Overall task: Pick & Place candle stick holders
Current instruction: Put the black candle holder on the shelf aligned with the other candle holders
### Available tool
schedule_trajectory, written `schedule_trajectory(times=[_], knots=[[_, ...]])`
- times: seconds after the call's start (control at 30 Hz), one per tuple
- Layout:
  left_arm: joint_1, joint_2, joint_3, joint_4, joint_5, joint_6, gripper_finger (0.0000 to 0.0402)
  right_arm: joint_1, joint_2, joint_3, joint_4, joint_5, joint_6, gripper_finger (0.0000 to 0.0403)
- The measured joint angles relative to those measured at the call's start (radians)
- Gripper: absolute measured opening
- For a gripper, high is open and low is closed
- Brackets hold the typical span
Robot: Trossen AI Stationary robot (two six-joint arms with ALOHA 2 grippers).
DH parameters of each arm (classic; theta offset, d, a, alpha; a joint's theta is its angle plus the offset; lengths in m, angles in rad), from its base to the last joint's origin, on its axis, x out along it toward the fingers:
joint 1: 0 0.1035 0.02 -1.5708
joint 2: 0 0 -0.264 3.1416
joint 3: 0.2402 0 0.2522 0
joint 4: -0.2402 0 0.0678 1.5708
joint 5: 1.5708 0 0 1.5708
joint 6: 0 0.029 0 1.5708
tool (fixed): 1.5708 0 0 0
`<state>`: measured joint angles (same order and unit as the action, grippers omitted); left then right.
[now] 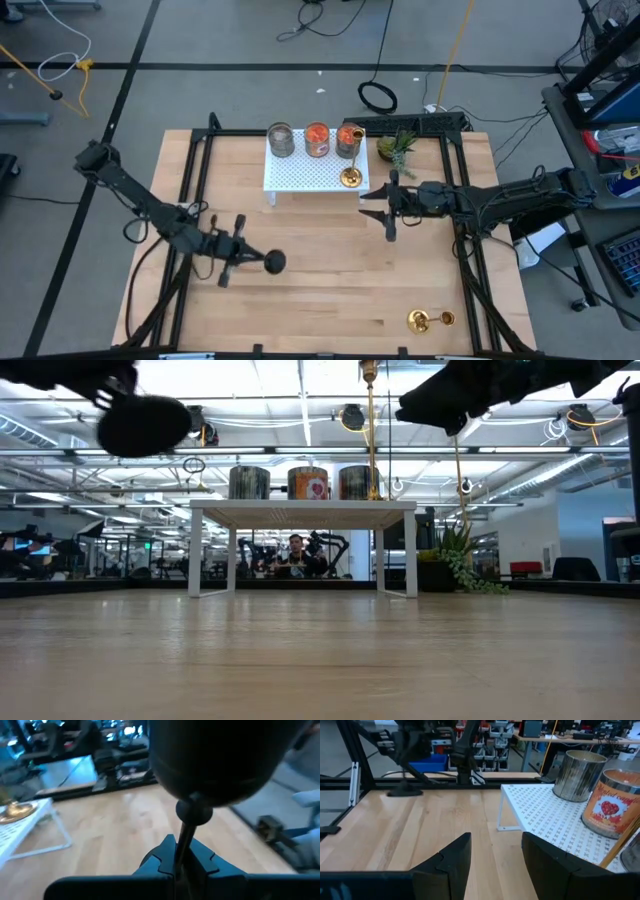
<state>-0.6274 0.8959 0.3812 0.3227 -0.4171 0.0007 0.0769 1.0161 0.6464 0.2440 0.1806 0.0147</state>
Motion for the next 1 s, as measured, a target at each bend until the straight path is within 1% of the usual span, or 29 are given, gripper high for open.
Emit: schedule_trajectory(times=[0.07, 0.17, 0.33, 0.47, 0.6, 0.7, 0.77, 0.83, 1.0], knots=[[0.061, 0.001, 0.043, -0.072, 0.025, -0.023, 0.0014, 0.0, 0.0, 0.0, 0.013, 0.0, 0.0, 0.0171], [0.155, 0.001, 0.129, -0.191, 0.031, -0.109, 0.0014, 0.0, 0.0, 0.0, 0.032, 0.0, 0.0, 0.0171], [0.314, 0.001, 0.31, -0.459, 0.03, -0.25, 0.0014, 0.0, 0.0, 0.0, 0.032, 0.0, 0.0, 0.0171], [0.456, 0.001, 0.414, -0.629, 0.065, -0.209, 0.0014, -0.001, 0.007, 0.0, 0.036, 0.0, 0.0, 0.0171], [0.591, 0.011, 0.455, -0.668, 0.102, -0.197, 0.0014, -0.001, 0.028, 0.0, 0.037, 0.001, 0.0, 0.0171], [0.683, 0.043, 0.461, -0.693, 0.157, -0.185, 0.0014, -0.001, 0.052, 0.0, 0.036, 0.001, -0.001, 0.0171], [0.737, 0.074, 0.461, -0.68, 0.193, -0.186, 0.0014, -0.001, 0.064, 0.0, 0.037, 0.001, -0.002, 0.0171], [0.782, 0.109, 0.461, -0.68, 0.225, -0.186, 0.0014, -0.001, 0.071, 0.0, 0.037, 0.001, -0.002, 0.0171], [0.86, 0.177, 0.461, -0.653, 0.261, -0.175, 0.0014, -0.001, 0.074, 0.0, 0.037, 0.001, -0.001, 0.0171]])
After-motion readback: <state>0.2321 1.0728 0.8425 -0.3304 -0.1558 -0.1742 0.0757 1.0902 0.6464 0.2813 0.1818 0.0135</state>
